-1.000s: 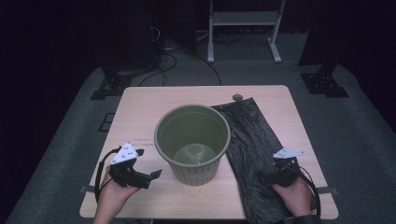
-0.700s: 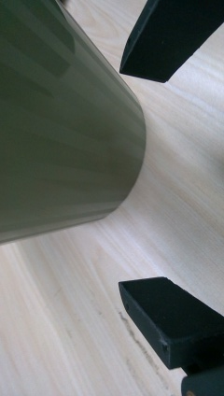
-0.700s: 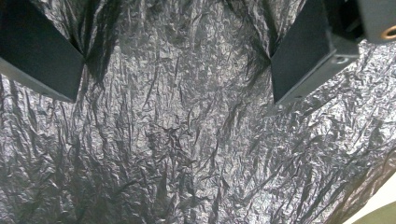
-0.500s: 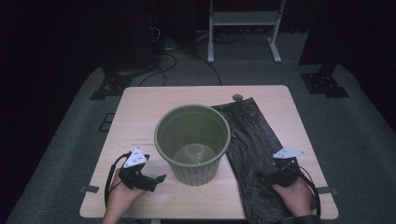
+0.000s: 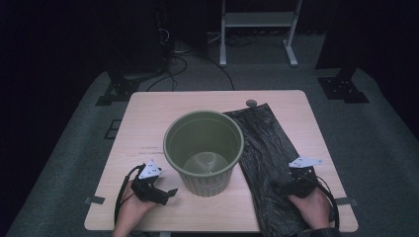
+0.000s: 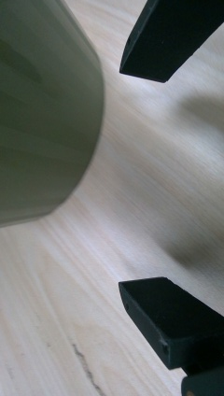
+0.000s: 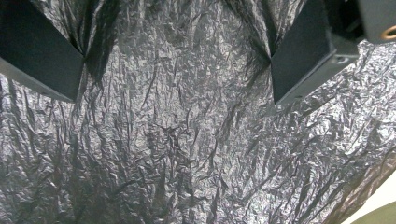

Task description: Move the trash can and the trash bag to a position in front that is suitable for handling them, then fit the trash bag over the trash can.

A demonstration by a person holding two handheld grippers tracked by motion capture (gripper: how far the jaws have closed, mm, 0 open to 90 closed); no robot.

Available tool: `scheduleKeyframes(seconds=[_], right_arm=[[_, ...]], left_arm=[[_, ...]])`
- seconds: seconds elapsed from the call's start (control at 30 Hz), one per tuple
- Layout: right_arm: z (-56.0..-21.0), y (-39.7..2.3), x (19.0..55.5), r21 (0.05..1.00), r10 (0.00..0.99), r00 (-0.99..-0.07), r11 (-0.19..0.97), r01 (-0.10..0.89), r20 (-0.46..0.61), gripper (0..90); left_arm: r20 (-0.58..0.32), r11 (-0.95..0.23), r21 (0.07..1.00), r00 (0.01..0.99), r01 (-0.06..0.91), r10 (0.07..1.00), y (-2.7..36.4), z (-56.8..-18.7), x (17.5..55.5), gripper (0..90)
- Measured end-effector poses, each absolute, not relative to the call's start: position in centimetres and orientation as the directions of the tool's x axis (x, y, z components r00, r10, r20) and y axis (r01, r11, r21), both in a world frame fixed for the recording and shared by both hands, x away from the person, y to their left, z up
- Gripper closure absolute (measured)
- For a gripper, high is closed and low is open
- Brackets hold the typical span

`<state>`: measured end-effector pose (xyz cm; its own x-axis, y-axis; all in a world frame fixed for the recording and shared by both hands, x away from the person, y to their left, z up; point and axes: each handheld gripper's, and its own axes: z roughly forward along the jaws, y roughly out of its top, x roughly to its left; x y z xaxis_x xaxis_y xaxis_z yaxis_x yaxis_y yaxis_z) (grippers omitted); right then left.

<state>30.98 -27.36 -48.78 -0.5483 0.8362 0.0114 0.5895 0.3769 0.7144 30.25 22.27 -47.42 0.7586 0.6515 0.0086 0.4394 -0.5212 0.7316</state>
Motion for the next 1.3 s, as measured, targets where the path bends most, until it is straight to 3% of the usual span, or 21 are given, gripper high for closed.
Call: scheduleKeyframes(seconds=[0.63,1.0,1.3], right_arm=[[-48.8,-27.4,30.9,0.716,0.834,-0.552,0.378,0.586,0.012,3.9],[-48.5,-27.8,29.8,0.768,0.793,-0.61,0.385,0.513,0.01,87.4],[-48.2,-27.8,29.2,0.762,0.745,-0.667,0.419,0.493,0.022,90.0]], left_arm=[[0.012,-0.537,0.714,0.758,0.45,0.652,22.0,-48.4,30.3,0.0],[0.012,-0.537,0.713,0.758,0.45,0.652,22.0,-48.4,30.4,0.0],[0.012,-0.537,0.713,0.758,0.45,0.652,22.0,-48.4,30.4,0.0]])
